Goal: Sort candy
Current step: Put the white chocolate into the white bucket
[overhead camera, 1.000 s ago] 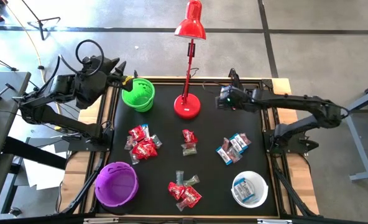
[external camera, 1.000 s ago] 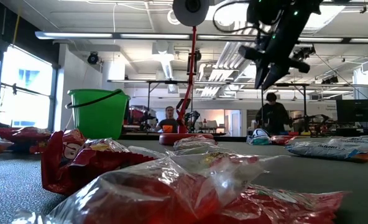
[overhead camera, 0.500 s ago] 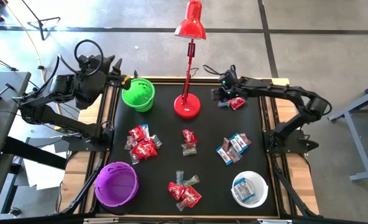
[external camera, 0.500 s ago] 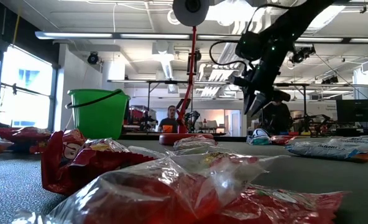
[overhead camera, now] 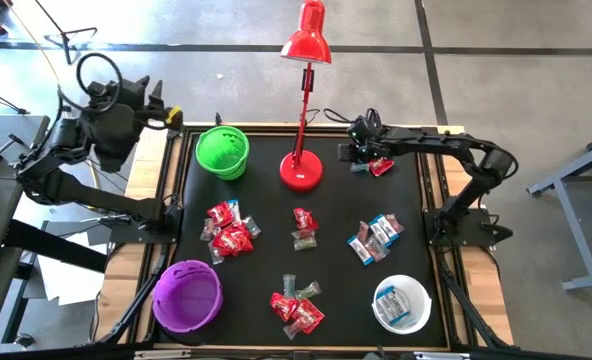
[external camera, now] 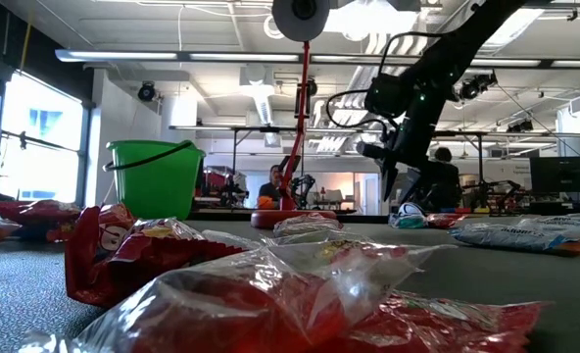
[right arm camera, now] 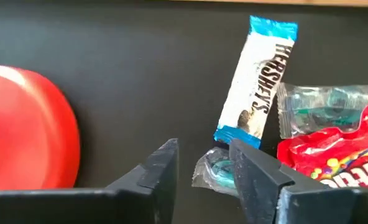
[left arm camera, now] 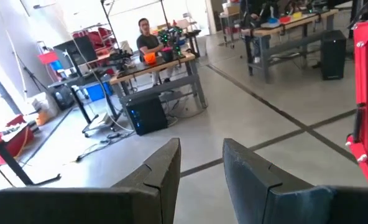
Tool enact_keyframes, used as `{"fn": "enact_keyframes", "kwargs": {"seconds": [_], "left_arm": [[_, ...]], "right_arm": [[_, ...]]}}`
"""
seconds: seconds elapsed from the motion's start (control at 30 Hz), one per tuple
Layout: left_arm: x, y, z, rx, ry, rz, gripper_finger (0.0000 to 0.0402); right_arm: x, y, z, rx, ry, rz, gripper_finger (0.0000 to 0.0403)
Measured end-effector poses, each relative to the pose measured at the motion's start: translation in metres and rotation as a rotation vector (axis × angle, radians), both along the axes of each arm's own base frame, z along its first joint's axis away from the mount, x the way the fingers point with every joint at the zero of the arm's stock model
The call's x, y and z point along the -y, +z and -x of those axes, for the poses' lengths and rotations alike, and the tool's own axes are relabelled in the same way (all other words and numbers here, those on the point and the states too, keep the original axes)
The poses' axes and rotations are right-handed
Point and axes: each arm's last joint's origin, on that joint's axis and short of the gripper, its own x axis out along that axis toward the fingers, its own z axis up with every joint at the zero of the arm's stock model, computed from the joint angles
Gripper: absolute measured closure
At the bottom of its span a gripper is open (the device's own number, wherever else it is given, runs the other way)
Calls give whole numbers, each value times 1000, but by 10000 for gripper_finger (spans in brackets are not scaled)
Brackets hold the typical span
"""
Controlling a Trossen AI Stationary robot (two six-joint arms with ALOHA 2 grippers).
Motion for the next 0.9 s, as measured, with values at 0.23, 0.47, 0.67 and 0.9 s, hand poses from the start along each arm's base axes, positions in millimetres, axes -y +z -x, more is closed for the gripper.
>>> {"fn": "enact_keyframes", "kwargs": {"seconds": [0.23,0.47,0.67,0.9], "left_arm": [[-1,2,4,-83,8,-19,296],[-4,5,4,-153,27,-39,296],[-6,7,10,-154,49,-42,296],[-7,8,17,-168,66,-46,296]], "right_arm": [[13,0,10,25,-170,-11,225],[21,-1,18,105,-268,-103,231],[22,-2,17,112,-280,-118,239],[26,-23,15,74,-288,-165,242]]}}
